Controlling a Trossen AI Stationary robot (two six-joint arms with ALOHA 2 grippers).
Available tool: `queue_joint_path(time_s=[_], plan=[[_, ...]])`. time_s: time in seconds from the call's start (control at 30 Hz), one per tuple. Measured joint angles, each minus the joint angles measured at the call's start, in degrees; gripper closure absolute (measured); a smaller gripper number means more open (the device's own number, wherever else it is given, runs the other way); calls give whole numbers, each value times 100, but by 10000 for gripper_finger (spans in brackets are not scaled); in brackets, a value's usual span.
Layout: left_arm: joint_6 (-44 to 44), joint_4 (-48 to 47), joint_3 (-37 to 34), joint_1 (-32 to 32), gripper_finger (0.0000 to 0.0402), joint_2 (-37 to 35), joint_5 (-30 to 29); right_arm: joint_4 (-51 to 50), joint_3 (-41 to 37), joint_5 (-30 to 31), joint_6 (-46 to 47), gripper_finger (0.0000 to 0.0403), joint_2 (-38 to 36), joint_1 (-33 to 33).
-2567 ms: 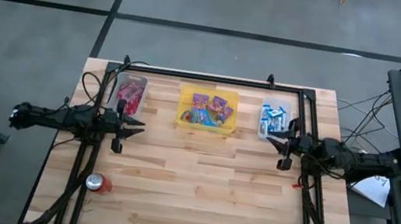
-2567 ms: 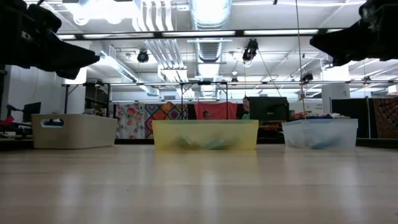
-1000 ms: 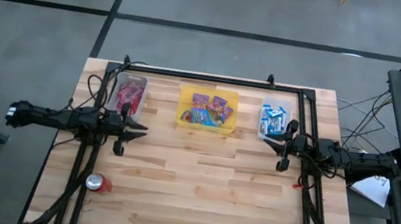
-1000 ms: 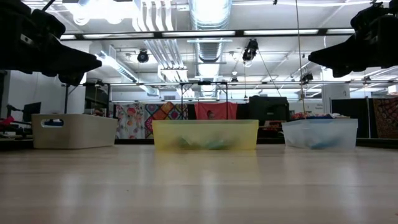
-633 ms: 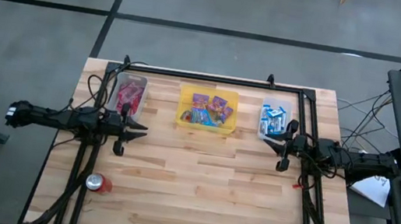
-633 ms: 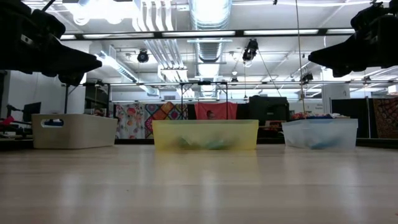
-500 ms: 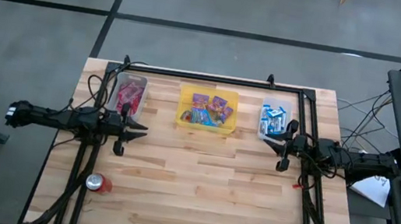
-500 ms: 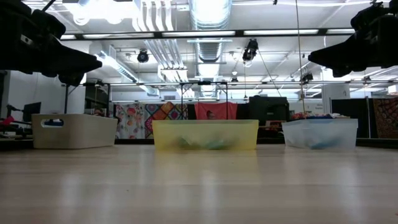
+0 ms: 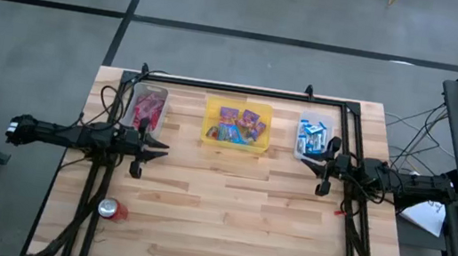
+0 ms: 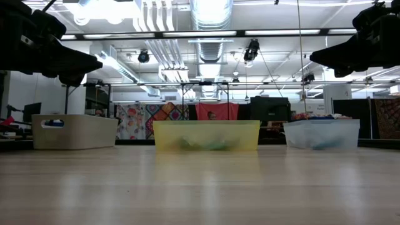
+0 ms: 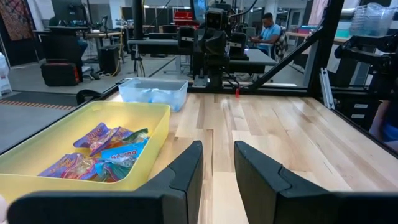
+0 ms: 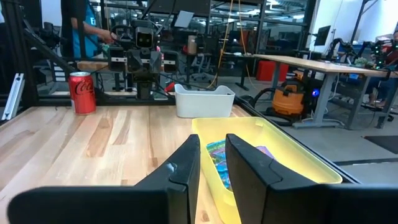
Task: Sort candy
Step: Return to Home Position
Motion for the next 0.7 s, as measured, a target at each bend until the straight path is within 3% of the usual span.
queue_joint_path(time_s=[0.7], plan=[[1, 1, 2, 0, 325, -2, 1, -2, 0, -1, -1, 317, 0, 0]])
